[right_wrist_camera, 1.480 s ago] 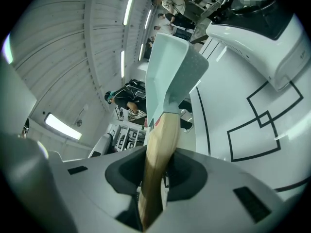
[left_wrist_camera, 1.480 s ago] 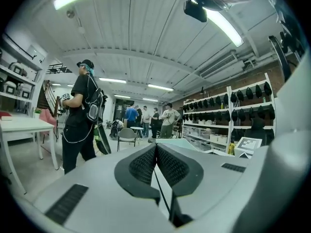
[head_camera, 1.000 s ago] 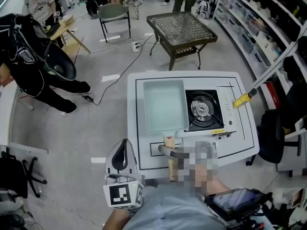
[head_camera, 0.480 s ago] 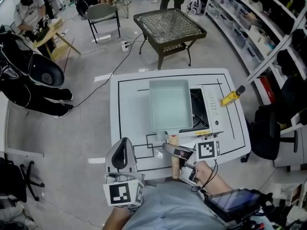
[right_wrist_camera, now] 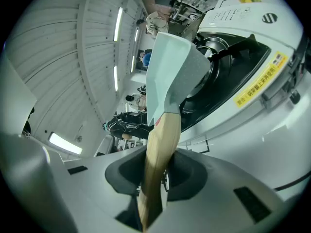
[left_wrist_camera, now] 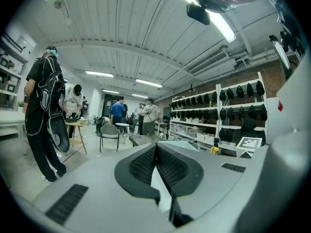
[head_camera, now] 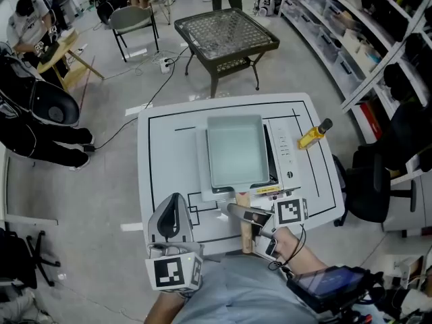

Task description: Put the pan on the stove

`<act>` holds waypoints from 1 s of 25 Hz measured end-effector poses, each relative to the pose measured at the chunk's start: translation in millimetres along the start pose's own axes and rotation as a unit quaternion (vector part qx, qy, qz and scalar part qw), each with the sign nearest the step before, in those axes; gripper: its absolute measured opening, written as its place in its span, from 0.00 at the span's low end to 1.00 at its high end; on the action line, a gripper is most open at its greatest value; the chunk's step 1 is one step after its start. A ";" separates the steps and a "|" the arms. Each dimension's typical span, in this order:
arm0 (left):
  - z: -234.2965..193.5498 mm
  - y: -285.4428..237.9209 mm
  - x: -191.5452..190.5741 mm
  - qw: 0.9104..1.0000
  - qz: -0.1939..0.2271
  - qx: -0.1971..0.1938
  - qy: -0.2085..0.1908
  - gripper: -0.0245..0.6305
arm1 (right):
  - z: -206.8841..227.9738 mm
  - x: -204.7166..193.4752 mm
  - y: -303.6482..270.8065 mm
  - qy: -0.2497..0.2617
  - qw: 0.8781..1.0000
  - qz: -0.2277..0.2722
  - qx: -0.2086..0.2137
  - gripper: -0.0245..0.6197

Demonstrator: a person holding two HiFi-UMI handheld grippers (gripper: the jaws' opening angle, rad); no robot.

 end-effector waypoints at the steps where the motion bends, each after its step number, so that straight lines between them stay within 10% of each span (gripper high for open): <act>1: 3.7 -2.6 -1.7 1.000 -0.001 0.000 0.000 0.07 | 2.3 2.6 2.8 0.002 1.000 -0.002 0.002 0.22; 25: 16.4 -20.9 -12.7 1.000 -0.011 0.027 0.009 0.07 | 22.1 29.8 14.1 -0.035 0.999 -0.031 0.009 0.23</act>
Point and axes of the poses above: the fingertips, and each gripper's own axes: y backward along the fingers, z to its right, x out of its top, the point moved 5 cm from there along y, backward along the fingers
